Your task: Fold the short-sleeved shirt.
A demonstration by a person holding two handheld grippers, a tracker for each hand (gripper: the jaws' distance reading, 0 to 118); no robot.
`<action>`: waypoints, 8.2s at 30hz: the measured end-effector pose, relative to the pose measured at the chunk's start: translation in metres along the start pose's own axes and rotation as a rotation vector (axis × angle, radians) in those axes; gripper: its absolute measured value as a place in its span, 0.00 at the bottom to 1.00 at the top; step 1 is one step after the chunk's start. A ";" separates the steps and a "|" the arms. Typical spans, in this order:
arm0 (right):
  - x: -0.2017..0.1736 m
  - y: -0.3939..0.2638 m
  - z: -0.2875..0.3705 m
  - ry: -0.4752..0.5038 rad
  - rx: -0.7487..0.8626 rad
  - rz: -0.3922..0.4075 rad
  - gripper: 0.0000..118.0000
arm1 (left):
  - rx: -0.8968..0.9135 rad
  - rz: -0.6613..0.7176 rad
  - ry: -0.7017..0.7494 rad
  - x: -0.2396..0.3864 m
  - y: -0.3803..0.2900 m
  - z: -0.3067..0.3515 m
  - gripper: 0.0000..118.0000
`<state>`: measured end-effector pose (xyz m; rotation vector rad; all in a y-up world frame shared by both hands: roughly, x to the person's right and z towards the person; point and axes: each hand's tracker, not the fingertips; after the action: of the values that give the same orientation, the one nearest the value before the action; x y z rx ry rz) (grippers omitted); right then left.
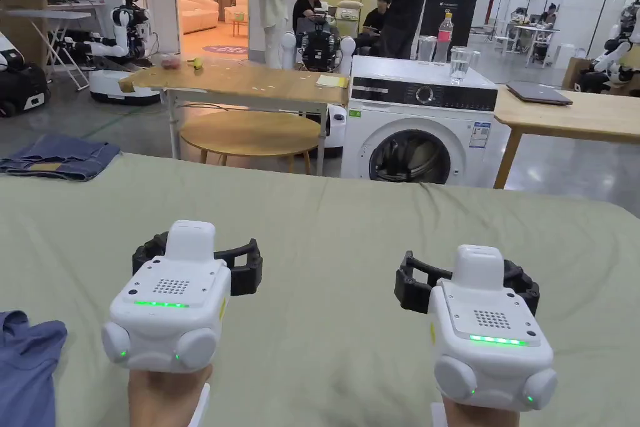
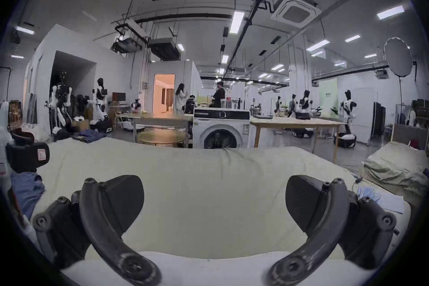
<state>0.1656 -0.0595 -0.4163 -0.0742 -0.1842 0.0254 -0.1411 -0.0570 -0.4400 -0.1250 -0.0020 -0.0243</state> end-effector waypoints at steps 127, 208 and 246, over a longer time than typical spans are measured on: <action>-0.017 0.003 0.024 0.027 -0.058 -0.039 0.00 | -0.062 0.047 0.035 -0.050 0.019 0.037 0.00; 0.038 0.003 0.057 0.017 -0.135 -0.032 0.00 | -0.240 0.026 -0.611 0.038 0.166 -0.001 0.00; 0.064 -0.007 0.067 0.024 -0.214 -0.047 0.00 | -0.408 0.074 -0.447 0.032 0.011 0.039 0.00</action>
<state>0.2164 -0.0597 -0.3389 -0.2836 -0.1637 -0.0417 -0.1093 -0.0416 -0.4031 -0.5365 -0.4406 0.0781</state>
